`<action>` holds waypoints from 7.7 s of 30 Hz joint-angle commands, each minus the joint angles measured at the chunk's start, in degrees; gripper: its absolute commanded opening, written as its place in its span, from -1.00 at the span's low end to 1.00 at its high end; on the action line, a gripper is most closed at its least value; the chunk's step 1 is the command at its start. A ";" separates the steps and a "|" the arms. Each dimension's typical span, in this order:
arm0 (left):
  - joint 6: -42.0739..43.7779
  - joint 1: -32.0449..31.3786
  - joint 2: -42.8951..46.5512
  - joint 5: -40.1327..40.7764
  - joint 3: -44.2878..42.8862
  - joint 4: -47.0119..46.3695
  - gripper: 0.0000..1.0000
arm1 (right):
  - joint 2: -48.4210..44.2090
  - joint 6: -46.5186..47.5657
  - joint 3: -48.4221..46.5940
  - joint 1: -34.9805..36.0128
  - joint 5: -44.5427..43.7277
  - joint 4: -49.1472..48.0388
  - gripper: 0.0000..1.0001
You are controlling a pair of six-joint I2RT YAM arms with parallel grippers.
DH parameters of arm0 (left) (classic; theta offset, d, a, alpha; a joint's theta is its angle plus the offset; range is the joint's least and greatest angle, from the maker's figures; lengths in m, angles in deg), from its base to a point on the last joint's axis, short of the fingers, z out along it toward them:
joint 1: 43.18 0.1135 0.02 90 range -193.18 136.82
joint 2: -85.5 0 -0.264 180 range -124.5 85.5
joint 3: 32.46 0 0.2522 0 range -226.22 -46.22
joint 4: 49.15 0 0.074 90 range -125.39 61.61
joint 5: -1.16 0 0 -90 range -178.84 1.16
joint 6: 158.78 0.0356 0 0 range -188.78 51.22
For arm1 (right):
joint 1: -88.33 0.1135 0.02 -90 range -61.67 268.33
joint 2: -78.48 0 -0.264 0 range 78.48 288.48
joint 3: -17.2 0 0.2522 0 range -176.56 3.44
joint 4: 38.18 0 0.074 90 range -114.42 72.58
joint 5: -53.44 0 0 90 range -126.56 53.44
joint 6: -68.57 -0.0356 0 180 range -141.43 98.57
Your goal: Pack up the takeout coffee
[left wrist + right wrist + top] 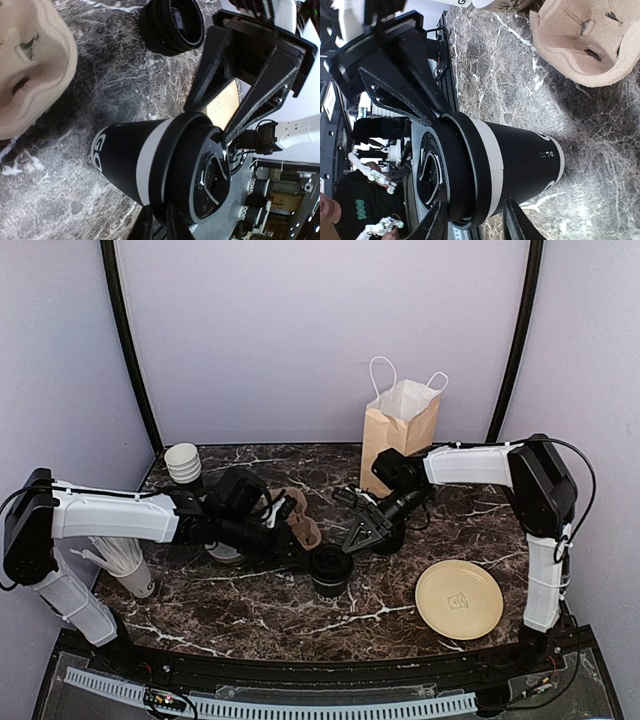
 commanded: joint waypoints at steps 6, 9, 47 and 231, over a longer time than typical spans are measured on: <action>2.19 -0.08 -7.91 4.51 6.17 7.00 -0.82 | 6.68 -3.21 1.99 2.16 -16.49 -2.04 -0.43; 2.35 -0.06 -7.70 4.81 6.12 7.39 -0.81 | 5.89 -2.82 1.58 2.14 -17.14 -1.79 -0.45; 9.67 -0.26 5.39 9.48 -1.40 6.71 0.02 | -0.61 8.94 -13.55 1.11 -13.34 10.57 -0.09; 43.20 14.74 14.02 31.78 -5.26 -13.31 0.94 | -0.34 32.14 -19.95 14.87 -43.16 10.93 0.91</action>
